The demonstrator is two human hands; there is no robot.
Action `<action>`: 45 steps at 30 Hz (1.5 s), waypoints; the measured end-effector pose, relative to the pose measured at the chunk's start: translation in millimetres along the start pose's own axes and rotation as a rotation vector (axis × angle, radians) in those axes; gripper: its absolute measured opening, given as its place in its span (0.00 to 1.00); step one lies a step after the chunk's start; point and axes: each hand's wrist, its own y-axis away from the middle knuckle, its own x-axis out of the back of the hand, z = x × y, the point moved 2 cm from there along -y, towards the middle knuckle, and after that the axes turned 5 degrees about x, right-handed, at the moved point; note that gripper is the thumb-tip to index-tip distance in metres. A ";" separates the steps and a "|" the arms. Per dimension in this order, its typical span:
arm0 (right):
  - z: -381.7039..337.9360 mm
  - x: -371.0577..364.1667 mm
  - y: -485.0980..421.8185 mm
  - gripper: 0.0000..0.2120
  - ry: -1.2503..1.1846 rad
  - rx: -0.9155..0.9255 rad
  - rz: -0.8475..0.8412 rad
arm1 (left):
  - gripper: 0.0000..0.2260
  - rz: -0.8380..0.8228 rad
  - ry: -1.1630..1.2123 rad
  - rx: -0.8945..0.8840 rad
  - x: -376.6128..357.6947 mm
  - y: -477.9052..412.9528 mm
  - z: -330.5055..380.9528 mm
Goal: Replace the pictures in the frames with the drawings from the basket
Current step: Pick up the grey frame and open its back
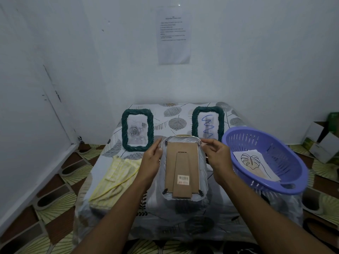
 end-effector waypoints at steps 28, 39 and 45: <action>8.0 6.5 3.2 0.17 0.131 -0.097 -0.407 | 0.52 -0.434 0.057 0.150 8.1 15.4 -1.2; 22.4 10.5 20.4 0.39 0.047 -0.108 -0.406 | 0.41 -0.281 0.194 0.121 7.8 11.4 -9.2; 21.2 8.2 17.4 0.40 0.069 -0.099 -0.372 | 0.39 -0.304 0.260 0.172 8.6 7.3 -15.4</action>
